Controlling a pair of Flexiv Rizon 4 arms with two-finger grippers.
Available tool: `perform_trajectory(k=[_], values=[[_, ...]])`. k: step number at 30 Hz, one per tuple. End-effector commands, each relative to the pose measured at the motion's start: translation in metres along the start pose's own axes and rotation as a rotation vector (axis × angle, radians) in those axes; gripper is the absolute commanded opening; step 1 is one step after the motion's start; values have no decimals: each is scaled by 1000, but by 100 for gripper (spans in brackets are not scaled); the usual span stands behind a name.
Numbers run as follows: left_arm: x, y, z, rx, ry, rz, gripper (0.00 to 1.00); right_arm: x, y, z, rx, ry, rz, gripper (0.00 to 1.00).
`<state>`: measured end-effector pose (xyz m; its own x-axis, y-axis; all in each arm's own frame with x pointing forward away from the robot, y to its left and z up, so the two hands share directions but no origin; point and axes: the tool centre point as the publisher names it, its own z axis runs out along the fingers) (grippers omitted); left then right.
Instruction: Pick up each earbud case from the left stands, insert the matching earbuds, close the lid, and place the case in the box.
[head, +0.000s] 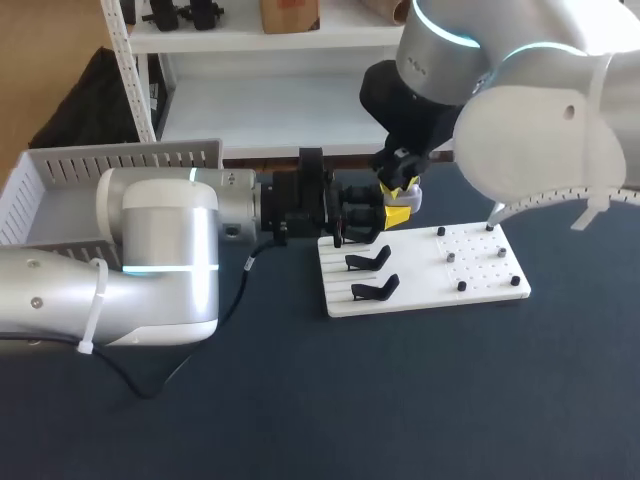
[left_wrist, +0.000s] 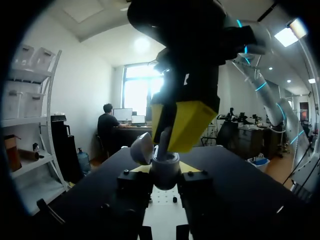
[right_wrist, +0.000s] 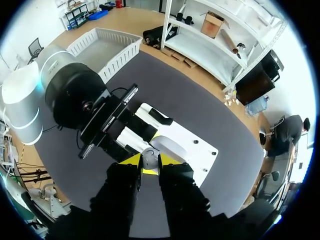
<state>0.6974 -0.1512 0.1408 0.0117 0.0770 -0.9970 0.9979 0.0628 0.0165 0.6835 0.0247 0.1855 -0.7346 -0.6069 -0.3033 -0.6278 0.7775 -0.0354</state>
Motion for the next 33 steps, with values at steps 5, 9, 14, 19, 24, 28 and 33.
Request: perform_trajectory(k=[5,9,14,19,24,28,33], values=[[-1,0,1,-2,-2,1,0,1,2,-2,1,-6,0,26],[-1,0,1,-2,-2,1,0,2,2,-2,0,-5,-1,28],[-1,0,1,-2,-2,1,0,3,2,-3,0,-6,1,29],[-1,0,1,-2,-2,1,0,3,0,-5,7,-7,4,29],[-1,0,1,-2,-2,1,0,3,-1,-5,13,-8,6,30],[-1,0,1,-2,-2,1,0,3,-1,-9,16,-10,6,30],[-1,0,1,-2,-2,1,0,5,-2,-16,20,-25,14,33]])
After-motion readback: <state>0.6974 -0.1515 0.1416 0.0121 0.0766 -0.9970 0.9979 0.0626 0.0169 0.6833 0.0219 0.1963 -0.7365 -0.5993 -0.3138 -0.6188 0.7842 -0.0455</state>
